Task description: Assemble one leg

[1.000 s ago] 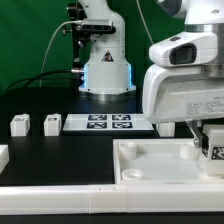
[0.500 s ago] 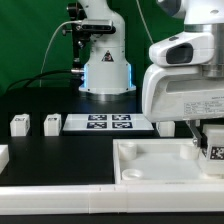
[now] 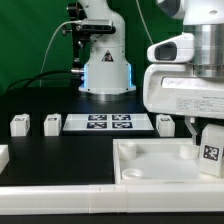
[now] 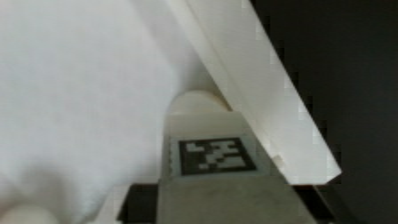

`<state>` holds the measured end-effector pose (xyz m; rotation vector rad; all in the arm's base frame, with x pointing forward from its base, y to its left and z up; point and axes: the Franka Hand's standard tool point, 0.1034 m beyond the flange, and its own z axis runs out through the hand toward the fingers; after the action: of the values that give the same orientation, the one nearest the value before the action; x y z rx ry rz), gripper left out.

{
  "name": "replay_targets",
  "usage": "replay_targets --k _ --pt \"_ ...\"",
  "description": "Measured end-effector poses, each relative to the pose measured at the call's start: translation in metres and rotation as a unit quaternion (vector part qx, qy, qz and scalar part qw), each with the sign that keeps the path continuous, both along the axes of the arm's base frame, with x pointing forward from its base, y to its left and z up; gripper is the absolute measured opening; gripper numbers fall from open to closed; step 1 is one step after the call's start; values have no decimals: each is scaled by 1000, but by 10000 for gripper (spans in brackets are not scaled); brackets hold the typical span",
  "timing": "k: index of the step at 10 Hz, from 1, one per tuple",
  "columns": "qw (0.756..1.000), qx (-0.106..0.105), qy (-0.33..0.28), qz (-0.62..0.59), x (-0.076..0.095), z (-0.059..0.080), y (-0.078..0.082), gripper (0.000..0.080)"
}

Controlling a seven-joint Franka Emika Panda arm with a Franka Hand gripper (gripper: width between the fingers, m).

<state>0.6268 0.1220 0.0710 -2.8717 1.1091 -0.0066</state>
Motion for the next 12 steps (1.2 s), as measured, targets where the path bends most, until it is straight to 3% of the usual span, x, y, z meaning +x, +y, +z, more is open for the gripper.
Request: replay_targets --k 4,7,9,11,12 --pt "971 13 16 -237 -2 0 8 296" --pt "919 19 27 -393 -3 0 12 296" --pt "870 25 36 -492 -3 0 12 296" --pt "866 24 36 -499 -3 0 12 296" --pt "868 24 36 -495 -3 0 13 406"
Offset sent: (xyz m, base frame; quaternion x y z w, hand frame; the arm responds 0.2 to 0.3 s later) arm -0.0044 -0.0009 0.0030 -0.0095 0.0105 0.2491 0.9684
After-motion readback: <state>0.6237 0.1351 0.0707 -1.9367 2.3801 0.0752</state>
